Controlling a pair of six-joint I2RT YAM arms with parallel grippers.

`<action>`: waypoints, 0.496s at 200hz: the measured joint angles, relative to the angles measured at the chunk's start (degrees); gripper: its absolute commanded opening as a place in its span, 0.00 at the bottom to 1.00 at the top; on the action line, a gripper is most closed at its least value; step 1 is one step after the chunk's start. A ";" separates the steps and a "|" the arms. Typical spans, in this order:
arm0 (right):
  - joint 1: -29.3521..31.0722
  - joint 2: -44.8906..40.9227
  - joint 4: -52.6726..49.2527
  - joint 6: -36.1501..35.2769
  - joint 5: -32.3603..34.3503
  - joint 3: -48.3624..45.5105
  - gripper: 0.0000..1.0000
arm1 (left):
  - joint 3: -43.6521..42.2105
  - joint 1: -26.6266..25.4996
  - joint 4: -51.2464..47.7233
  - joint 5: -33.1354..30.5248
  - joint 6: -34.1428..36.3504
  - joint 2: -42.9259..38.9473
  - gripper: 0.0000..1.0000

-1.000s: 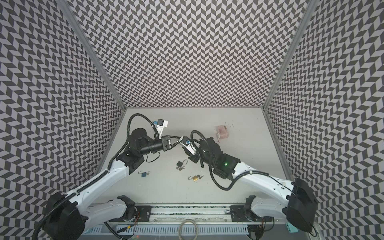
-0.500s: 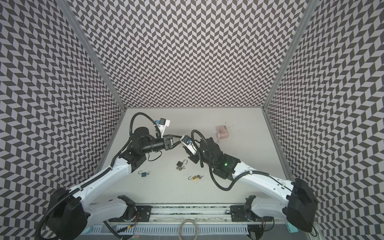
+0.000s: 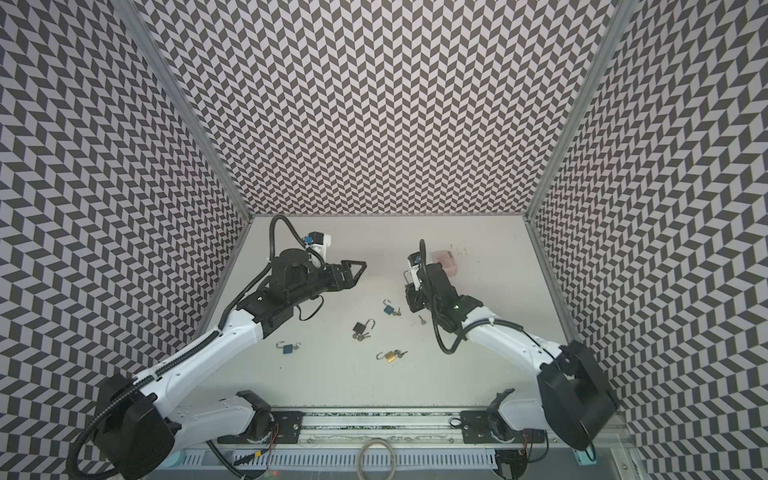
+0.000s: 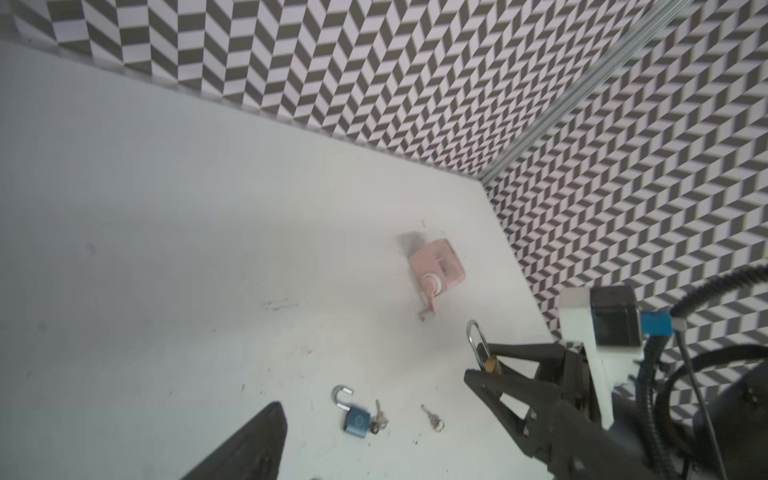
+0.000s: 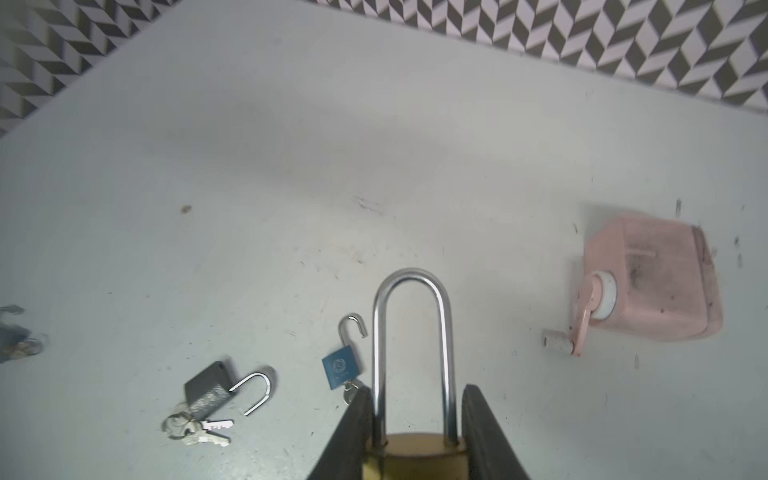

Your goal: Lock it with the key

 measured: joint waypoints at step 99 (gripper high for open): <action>-2.21 25.97 -10.93 -4.28 -0.92 18.40 0.04 | -5.75 -1.29 -1.66 -3.28 -1.95 -0.24 0.99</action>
